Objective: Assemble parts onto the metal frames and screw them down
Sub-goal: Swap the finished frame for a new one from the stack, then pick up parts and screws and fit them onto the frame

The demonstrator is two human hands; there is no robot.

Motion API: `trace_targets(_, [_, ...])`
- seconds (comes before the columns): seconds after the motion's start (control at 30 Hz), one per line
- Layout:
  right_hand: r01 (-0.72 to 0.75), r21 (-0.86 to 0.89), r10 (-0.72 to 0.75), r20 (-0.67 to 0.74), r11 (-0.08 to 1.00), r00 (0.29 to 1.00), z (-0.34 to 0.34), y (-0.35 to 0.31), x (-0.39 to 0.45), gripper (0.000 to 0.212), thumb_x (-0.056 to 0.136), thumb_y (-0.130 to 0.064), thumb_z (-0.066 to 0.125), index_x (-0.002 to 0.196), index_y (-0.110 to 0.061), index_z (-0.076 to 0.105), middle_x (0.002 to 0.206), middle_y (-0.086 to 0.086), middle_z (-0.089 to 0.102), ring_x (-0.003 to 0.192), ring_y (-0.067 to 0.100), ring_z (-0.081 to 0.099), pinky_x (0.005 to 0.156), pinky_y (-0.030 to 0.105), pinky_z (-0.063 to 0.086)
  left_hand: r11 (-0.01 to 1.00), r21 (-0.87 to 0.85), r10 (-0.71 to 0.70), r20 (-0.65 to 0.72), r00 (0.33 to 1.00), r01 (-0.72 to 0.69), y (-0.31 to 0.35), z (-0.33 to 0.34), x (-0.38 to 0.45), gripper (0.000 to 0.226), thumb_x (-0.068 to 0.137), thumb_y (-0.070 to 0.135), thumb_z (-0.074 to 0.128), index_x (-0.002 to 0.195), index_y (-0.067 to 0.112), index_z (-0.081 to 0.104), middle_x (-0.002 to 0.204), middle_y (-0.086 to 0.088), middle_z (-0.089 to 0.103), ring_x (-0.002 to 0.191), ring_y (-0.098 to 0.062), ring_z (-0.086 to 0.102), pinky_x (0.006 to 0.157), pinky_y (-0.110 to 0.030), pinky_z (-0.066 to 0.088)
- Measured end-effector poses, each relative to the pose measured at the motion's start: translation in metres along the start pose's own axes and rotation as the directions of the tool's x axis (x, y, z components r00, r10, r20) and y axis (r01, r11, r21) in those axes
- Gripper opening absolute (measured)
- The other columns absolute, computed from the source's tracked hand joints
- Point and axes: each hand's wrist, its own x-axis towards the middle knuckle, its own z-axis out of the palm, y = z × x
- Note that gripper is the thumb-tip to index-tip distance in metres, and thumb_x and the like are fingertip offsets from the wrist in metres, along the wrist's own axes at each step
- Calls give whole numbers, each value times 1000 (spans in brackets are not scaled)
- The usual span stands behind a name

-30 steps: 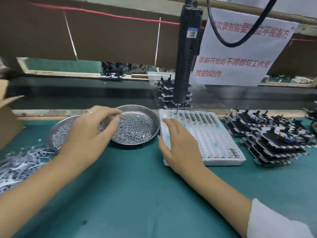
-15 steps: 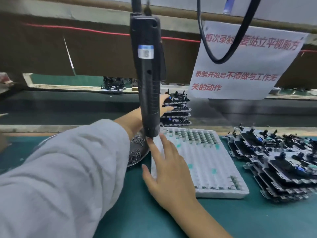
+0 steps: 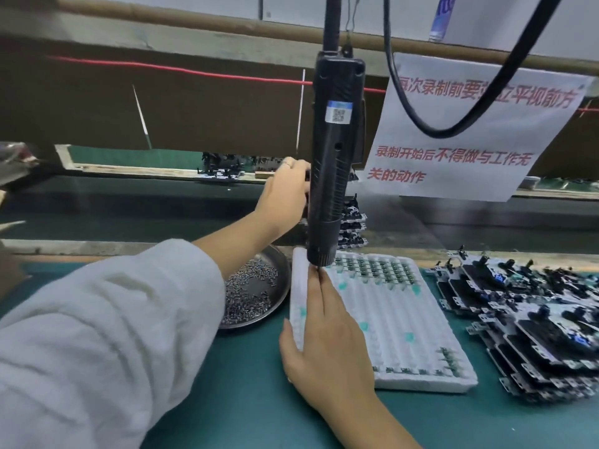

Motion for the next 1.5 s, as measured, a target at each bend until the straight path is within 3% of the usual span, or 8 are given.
trace_targets(0.3, [-27,132,40,-103,991,994,0,4,-2,58,89,-23,58,142,-12,36,123,5,30,114,23,40,96,30,38,995,96,2,-160,987,14,-33,-97,-111,28,90,11,61,117,16,59,112,2,54,83,-11,56,79,-35,40])
trace_targets(0.37, [-4,176,43,-220,984,975,1,4,-2,47,87,-18,59,132,-7,49,117,8,33,107,24,43,95,27,38,988,154,19,-140,990,2,-32,-118,-150,26,88,12,64,113,14,61,111,0,57,83,-22,60,73,-38,44])
trace_targets(0.57, [346,36,-263,-578,938,772,-5,-8,-15,16,84,-14,52,96,-11,62,81,13,47,74,22,40,63,30,37,940,308,137,48,989,-145,-35,-144,-254,17,84,21,68,101,16,65,98,2,64,54,-21,64,40,-28,47])
trace_targets(0.7, [638,202,-595,-237,743,768,-1,-37,-34,25,92,-28,53,109,-11,58,93,11,58,82,23,53,70,32,46,950,264,115,202,973,-167,-59,-143,-286,28,90,43,43,104,24,58,94,5,65,59,-15,66,41,-22,46])
trace_targets(0.83, [699,91,-704,138,709,697,6,-53,-39,48,88,-51,58,120,-16,63,115,5,61,105,23,57,86,36,46,946,269,105,271,957,-180,-80,-145,-291,34,76,54,68,101,30,70,91,18,66,72,-4,65,71,-21,51])
trace_targets(1.03, [650,111,-658,184,752,730,9,-51,-40,40,90,-44,56,121,-19,61,117,-3,61,108,18,56,90,36,41,873,471,-125,-30,992,125,-118,-165,-249,33,87,46,48,89,20,67,82,4,69,78,-22,65,72,-32,45])
trace_targets(1.17, [595,147,-613,201,790,764,9,-50,-40,45,89,-43,57,126,-18,58,120,-4,59,113,15,53,96,33,34,716,630,-431,60,900,301,-141,-165,-228,28,91,47,49,109,25,49,104,6,63,102,-20,55,84,-35,34])
trace_targets(1.5, [554,190,-584,184,810,791,7,-51,-39,46,89,-48,54,125,-20,60,119,-7,60,113,12,53,99,41,35,842,320,-466,26,884,435,-130,-186,-225,17,89,21,59,102,28,68,71,23,56,78,-1,61,75,-28,45])
